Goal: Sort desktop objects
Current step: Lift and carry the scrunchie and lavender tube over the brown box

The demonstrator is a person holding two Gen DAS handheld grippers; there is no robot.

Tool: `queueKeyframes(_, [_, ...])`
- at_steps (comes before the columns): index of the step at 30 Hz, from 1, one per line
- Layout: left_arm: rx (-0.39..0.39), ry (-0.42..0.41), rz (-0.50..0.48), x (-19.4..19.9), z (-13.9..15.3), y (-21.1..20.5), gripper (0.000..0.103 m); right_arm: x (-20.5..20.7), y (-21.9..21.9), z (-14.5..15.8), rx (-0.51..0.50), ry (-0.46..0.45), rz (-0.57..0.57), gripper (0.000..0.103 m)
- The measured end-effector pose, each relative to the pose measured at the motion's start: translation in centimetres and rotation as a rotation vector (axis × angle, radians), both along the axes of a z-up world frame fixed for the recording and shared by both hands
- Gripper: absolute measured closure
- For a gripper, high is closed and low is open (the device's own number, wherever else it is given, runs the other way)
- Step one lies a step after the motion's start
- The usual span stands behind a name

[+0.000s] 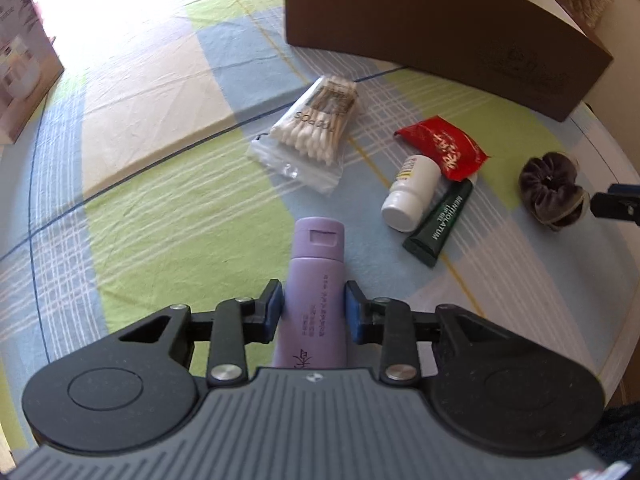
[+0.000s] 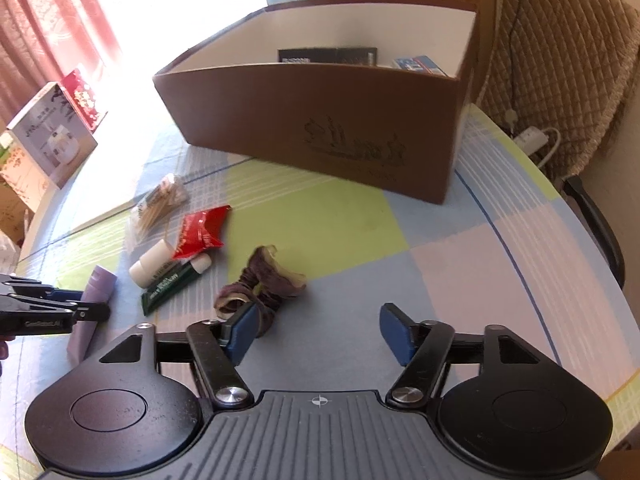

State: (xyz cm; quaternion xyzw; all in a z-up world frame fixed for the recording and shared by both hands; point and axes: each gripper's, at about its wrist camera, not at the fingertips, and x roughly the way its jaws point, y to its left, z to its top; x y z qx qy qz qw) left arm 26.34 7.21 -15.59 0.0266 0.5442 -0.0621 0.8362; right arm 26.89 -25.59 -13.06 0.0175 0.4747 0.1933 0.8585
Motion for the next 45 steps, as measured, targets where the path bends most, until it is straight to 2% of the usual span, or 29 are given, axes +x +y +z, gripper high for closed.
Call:
queueKeyframes(6, [0.011,0.015,0.119,-1.1,0.2,1.4,0.075,0.5,1.8,-0.1,0.02,-0.022,0.101,0.032])
queueKeyframes(12, [0.009,0.017,0.205,-2.4,0.6,2.5,0.075,1.6,3.8,-1.7,-0.028,-0.027,0.158,0.031])
queueKeyframes(14, [0.006,0.015,0.224,-2.6,0.6,2.5,0.075,1.9,4.2,-2.4,-0.051,-0.028,0.174,0.033])
queueKeyframes(16, [0.006,0.015,0.241,-2.8,0.7,2.5,0.075,2.0,4.7,-2.9,-0.089,-0.032,0.21,0.062])
queueKeyframes(18, [0.005,0.011,0.255,-3.1,0.9,2.4,0.075,2.1,4.8,-3.4,-0.126,-0.033,0.23,0.067])
queueKeyframes(19, [0.004,0.009,0.261,-3.2,1.0,2.3,0.075,2.0,4.7,-3.4,-0.125,-0.039,0.239,0.073])
queueKeyframes(22, [0.005,0.001,0.277,-3.6,1.5,2.1,0.075,2.0,4.3,-3.2,-0.113,-0.034,0.259,0.08])
queueKeyframes(34, [-0.008,-0.086,0.279,-3.0,4.2,0.5,0.075,2.0,3.5,0.0,-0.038,-0.049,0.289,0.081])
queueKeyframes(45, [-0.024,-0.116,0.264,-3.3,5.1,-0.7,0.075,2.3,2.7,0.8,-0.023,-0.056,0.289,0.081])
